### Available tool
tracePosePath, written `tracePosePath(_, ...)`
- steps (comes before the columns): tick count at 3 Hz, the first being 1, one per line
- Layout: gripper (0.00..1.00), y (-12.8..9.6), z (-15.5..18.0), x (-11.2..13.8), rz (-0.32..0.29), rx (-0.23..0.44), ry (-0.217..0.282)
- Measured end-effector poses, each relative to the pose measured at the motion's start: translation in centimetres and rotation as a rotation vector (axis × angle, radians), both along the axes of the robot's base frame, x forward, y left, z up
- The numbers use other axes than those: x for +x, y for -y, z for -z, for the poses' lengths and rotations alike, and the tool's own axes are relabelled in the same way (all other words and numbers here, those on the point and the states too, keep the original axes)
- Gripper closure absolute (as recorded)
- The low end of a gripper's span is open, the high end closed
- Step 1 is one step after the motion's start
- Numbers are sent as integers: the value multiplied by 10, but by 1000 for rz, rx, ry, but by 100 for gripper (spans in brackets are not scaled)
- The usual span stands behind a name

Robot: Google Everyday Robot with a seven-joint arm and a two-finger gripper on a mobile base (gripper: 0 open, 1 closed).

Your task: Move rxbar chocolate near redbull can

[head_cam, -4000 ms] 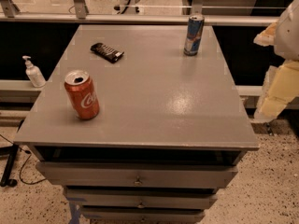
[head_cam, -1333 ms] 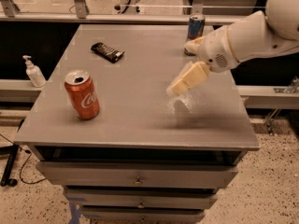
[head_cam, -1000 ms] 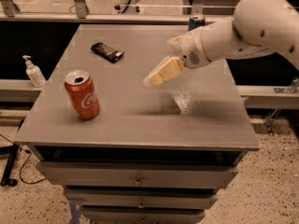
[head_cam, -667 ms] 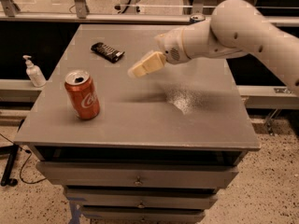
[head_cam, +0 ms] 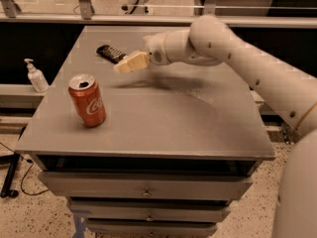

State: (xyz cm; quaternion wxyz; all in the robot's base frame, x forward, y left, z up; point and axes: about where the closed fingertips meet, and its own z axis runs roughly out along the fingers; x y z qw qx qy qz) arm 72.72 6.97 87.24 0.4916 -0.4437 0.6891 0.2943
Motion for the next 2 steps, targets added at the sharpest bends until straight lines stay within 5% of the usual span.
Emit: tracePosePath(2,0,-40,18,52,-21,56,23)
